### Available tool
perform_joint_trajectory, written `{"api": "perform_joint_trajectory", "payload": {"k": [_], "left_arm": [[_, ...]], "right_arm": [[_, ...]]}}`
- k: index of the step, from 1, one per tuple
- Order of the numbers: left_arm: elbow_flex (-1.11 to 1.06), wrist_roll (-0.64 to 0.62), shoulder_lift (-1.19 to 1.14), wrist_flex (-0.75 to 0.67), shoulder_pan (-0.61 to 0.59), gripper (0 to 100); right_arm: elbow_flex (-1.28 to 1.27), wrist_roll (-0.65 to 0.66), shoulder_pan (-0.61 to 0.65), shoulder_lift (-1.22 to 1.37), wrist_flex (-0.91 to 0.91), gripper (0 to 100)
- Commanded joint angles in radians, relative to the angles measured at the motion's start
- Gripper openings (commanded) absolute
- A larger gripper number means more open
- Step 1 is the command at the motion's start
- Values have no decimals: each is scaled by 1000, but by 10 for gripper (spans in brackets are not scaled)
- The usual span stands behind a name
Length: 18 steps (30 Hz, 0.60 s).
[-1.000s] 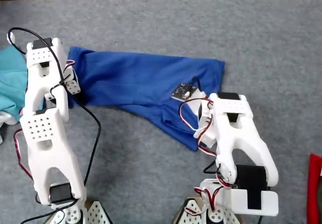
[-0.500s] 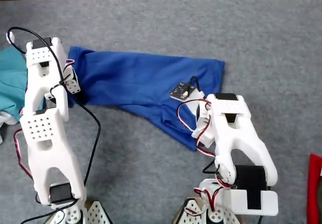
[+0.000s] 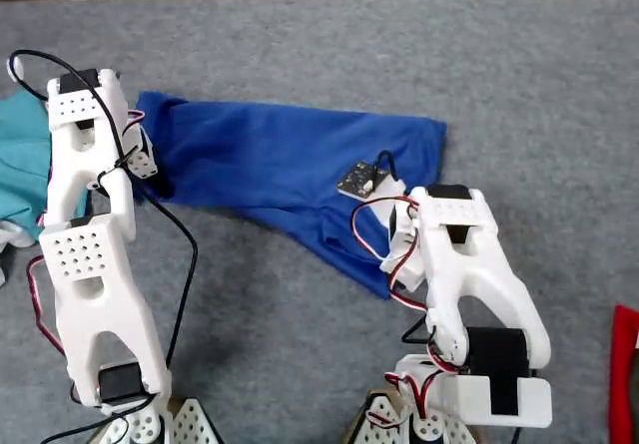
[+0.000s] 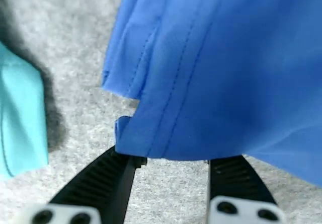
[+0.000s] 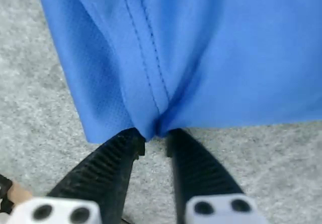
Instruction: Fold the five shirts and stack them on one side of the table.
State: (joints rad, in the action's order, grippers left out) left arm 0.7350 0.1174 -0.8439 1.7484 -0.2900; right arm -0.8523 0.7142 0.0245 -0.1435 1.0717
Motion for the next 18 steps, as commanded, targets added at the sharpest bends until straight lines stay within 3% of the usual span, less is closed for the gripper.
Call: {"api": "perform_joint_trajectory", "payload": {"k": [1, 18], "left_arm": [[49, 23, 27, 11, -20, 203], [5, 176, 139, 9, -75, 157]], "right_arm": [[-2, -12, 7, -33, -9, 7], [-2, -12, 7, -33, -9, 6]]}}
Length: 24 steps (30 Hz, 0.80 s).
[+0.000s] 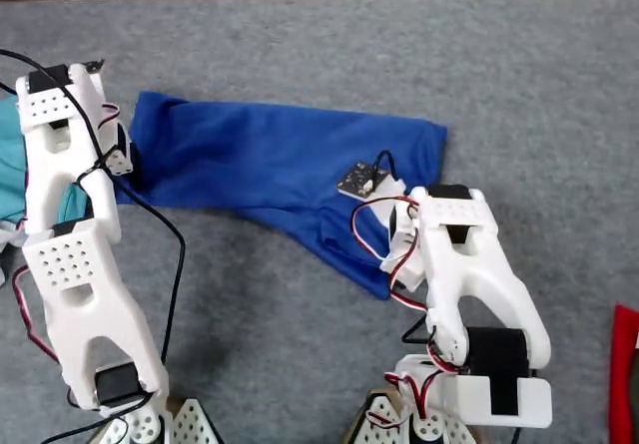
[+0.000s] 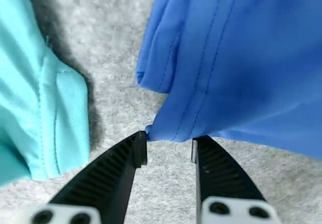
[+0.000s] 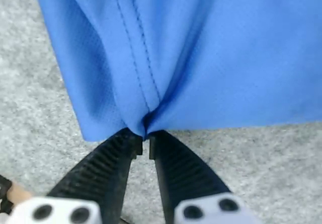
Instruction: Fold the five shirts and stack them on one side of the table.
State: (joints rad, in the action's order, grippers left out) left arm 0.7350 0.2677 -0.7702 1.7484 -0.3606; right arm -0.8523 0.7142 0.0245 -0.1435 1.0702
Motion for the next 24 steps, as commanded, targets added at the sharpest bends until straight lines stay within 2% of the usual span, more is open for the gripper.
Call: {"api": "perform_joint_trajectory", "payload": {"k": [1, 14, 24], "left_arm": [[6, 35, 65, 8, -3, 157], [-107, 57, 65, -11, -5, 158], [-115, 49, 65, -69, -2, 157]], "right_arm": [[-2, -12, 7, -33, -8, 6], [-2, -12, 7, -33, -8, 6], [-2, -12, 7, -33, -8, 6]]}}
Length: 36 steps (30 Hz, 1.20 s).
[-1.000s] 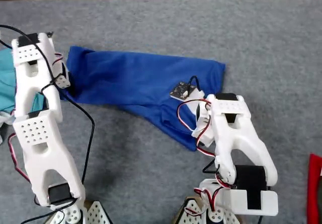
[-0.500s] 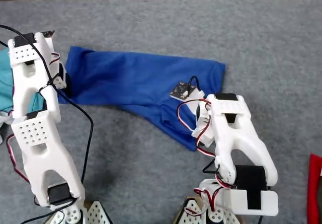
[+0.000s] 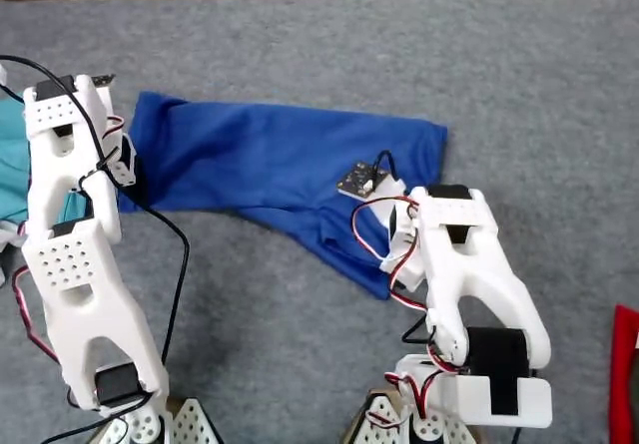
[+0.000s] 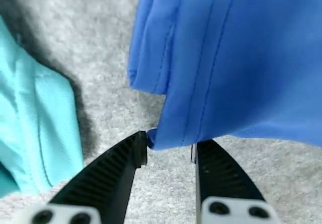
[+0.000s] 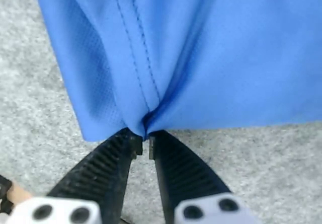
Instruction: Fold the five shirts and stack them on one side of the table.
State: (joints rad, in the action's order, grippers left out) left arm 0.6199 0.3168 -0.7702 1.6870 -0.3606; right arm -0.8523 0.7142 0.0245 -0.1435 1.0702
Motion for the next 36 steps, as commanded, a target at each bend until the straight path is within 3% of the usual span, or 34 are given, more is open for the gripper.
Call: {"api": "perform_joint_trajectory", "payload": {"k": [1, 7, 12, 20, 27, 36], "left_arm": [[0, 0, 65, -8, -2, 157], [0, -6, 25, -8, -2, 148], [9, -54, 1, -6, -2, 16], [91, -109, 1, -3, -2, 19], [407, -107, 1, 71, 78, 19], [786, -107, 114, 72, 183, 19]], "right_arm": [[-2, -12, 7, -33, -8, 6], [-2, -12, 7, -33, -8, 6], [-2, -12, 7, -33, -8, 6], [48, -6, 4, -44, 15, 6], [437, 55, -96, -44, 143, 6], [1092, -14, -150, -42, 295, 6]]}}
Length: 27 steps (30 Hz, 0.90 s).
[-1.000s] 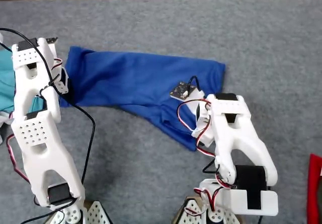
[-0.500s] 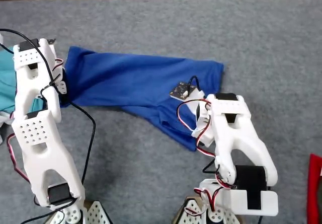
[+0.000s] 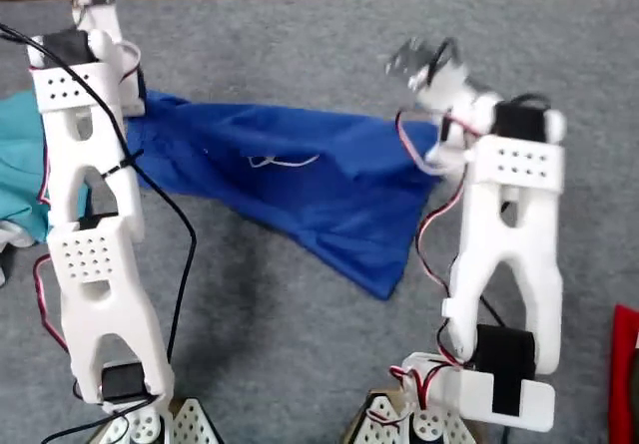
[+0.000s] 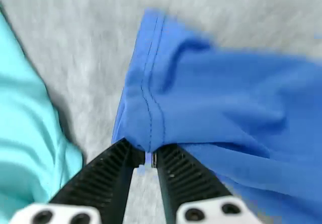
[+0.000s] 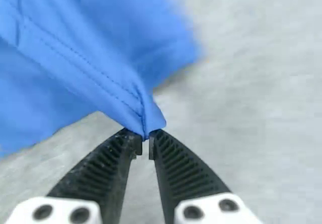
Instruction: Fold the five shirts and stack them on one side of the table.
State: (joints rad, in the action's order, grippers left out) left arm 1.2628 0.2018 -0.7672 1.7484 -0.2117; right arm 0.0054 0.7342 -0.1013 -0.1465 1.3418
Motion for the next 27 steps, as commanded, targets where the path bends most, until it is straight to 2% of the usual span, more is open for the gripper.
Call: {"api": "perform_joint_trajectory", "payload": {"k": [1, 7, 13, 17, 22, 27], "left_arm": [[178, 8, 139, 11, 43, 19], [348, 8, 320, 11, 74, 19], [407, 9, 483, -18, 71, 20], [402, 9, 562, -157, 64, 20], [404, 9, 605, -321, 69, 20], [404, 9, 656, -344, 68, 20]], "right_arm": [[300, -46, -24, -39, 29, 6], [696, -132, -38, -30, 12, 6], [918, -189, -41, -2, -155, 6], [1003, -189, -35, 10, -310, 6], [1047, -183, -41, 24, -606, 6], [1050, -181, -41, 10, -790, 6]]}}
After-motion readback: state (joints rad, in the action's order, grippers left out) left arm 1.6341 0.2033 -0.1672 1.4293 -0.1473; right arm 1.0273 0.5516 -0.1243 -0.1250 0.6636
